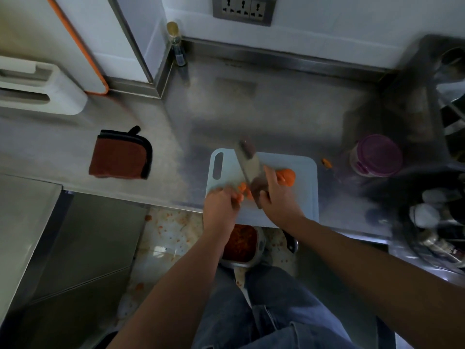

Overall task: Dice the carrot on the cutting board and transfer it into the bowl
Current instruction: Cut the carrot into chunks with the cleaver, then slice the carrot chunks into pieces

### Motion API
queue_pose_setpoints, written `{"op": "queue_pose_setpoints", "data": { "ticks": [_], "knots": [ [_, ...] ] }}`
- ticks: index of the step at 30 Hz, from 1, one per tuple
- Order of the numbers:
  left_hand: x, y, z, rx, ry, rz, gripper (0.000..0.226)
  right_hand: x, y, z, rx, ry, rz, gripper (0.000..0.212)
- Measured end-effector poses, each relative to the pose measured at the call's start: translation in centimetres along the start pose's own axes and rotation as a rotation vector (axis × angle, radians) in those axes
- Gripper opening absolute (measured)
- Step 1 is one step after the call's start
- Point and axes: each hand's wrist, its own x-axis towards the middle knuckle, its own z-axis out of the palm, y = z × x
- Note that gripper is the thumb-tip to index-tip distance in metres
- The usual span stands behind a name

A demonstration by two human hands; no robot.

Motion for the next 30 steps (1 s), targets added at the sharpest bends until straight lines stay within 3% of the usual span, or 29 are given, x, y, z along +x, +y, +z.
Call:
{"op": "queue_pose_setpoints", "data": {
  "ticks": [11,20,27,30],
  "knots": [
    [0.5,1.4,-0.7,0.102,0.011,-0.069,0.026,-1.0,2.7,-2.7,0.041,0.047,0.086,0.057],
    [3.0,-1.5,-4.2,-0.038,0.154,-0.317,0.015,0.7,1.0,-0.8,0.114,0.046,0.035,0.054],
    [4.2,-3.6,-4.7,0.131,0.200,-0.310,0.019,1.4,1.0,0.4,0.058,0.056,0.051,0.050],
    [4.2,-2.9,-4.0,0.181,0.207,-0.181,0.020,1.5,1.3,-0.2,0.064,0.101,0.082,0.044]
  ]
}}
